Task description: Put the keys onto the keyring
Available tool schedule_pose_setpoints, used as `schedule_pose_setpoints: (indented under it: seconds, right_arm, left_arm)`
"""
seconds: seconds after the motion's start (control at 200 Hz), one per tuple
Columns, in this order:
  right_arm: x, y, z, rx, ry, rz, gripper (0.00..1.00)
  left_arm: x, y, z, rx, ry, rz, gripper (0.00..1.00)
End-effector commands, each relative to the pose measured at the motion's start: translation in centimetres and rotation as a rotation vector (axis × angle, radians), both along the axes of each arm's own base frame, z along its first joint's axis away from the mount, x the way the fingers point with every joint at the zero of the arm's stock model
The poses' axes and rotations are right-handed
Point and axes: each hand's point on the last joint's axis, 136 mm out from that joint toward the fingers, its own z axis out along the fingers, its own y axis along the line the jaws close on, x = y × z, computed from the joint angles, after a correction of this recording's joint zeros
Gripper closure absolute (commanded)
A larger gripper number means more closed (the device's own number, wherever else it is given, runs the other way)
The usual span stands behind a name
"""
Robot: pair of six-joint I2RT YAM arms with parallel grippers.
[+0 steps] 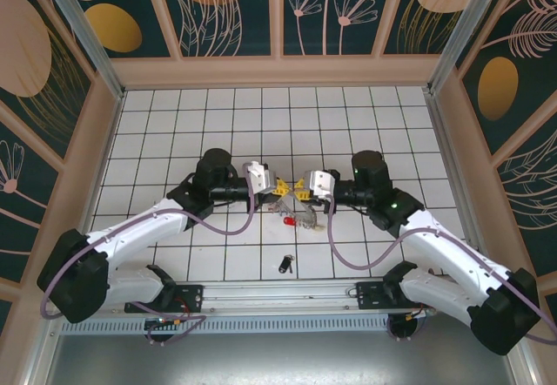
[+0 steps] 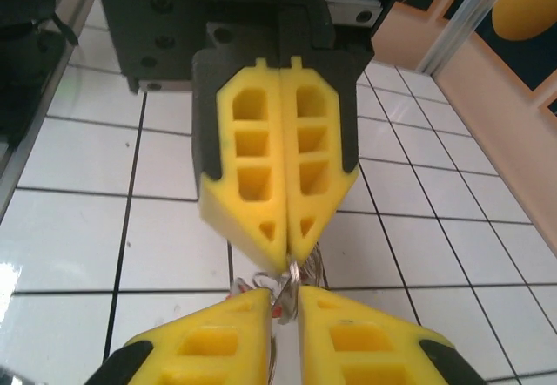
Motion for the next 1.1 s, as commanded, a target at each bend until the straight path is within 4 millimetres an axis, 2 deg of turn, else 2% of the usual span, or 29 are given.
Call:
schedule_pose_setpoints:
  seconds: [0.0, 0.17, 0.36, 0.566, 0.796, 1.096]
  right_arm:
    - [-0.8, -1.3, -0.4, -0.109, -0.012, 0.003, 0.82]
    - [-0.4, -1.4, 0.2, -0.179, -0.069, -0.026, 0.72]
    - [0.5, 0.0, -0.6, -0.261, -0.088, -0.045, 0.69]
    - [1.0, 1.8, -1.5, -0.306, -0.06, 0.0, 0.73]
    - [2.3, 2.2, -1.2, -0.3, -0.108, -0.018, 0.73]
    - [1.7, 3.3, -0.8, -0.256, -0.083, 0.027, 0.77]
  left_arm:
    - [0.4, 0.5, 2.7, -0.005, -0.087, 0.028, 1.0]
    - [0.3, 0.7, 2.8, 0.017, -0.063, 0.029, 1.0]
    - [0.6, 0.9, 2.3, 0.046, -0.071, 0.049, 1.0]
    - [0.3, 0.9, 2.4, 0.043, -0.077, 0.035, 1.0]
    - [0.7, 1.1, 2.5, 0.044, -0.087, 0.064, 1.0]
    - [0.3, 0.9, 3.0, 0.008, -0.083, 0.042, 1.0]
